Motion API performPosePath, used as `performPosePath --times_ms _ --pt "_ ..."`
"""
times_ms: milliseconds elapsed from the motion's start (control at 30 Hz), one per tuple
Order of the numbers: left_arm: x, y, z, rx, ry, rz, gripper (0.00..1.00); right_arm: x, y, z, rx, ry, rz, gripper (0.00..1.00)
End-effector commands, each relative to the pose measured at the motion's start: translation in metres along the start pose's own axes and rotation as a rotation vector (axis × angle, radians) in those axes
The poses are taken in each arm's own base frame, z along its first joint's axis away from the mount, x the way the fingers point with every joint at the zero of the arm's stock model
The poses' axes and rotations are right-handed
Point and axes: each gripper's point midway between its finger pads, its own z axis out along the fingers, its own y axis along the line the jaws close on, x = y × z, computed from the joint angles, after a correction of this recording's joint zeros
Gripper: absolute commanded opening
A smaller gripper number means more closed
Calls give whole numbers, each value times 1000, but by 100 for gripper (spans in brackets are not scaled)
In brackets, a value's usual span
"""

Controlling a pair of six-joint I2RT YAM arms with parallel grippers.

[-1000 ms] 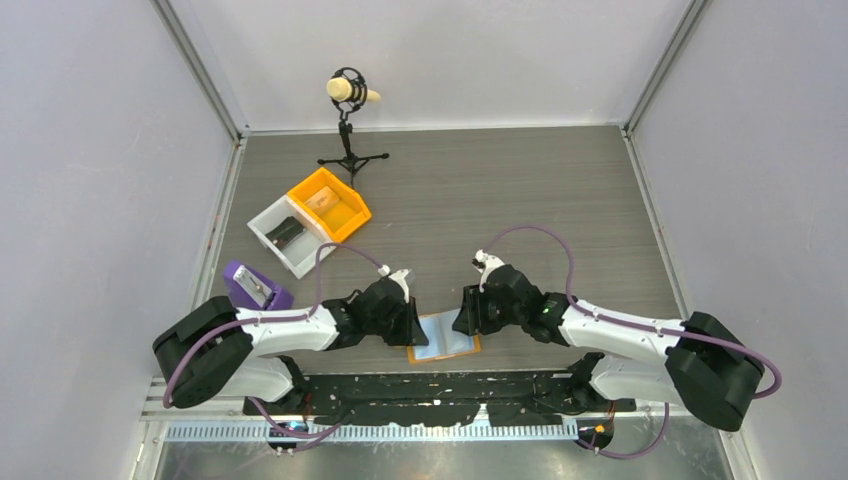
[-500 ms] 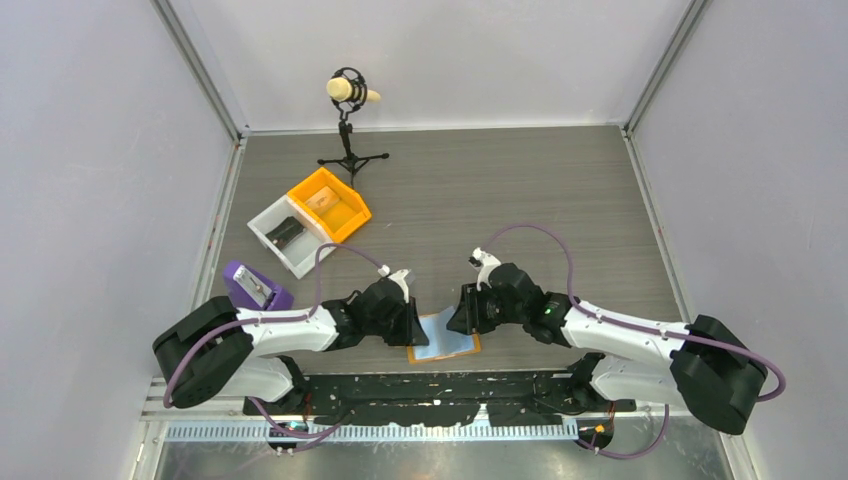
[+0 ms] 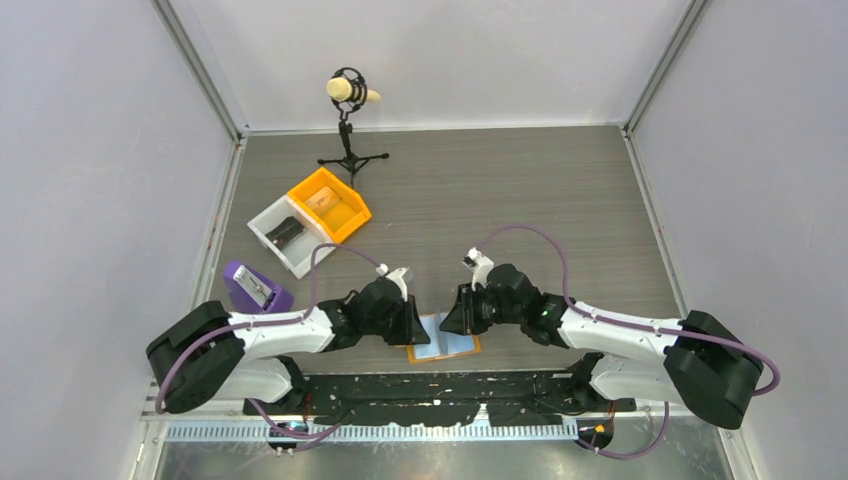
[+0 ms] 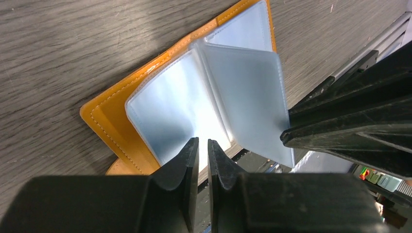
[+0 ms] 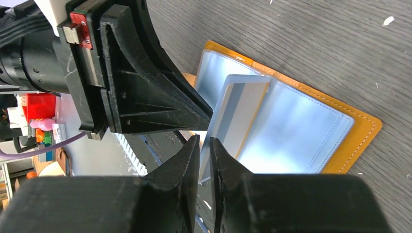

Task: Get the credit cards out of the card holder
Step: Remove the credit card from the card holder.

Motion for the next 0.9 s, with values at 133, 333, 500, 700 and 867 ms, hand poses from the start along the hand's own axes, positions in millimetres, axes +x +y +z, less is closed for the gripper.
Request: performPosePath --times_ms 133,333,500,700,867 --pt "-5 -3 -8 4 -32 10 16 -3 -1 5 -11 -36 -2 11" --pt "-10 -6 -15 1 -57 13 17 -1 -7 7 16 -27 -2 13" --pt "-16 -11 -20 10 -81 21 21 0 -16 7 67 -17 -11 28" --pt "-16 -9 -25 -5 -87 20 23 1 -19 8 100 -8 -31 36" --pt "-18 -7 -29 -21 -96 24 24 1 -20 12 123 1 -48 40"
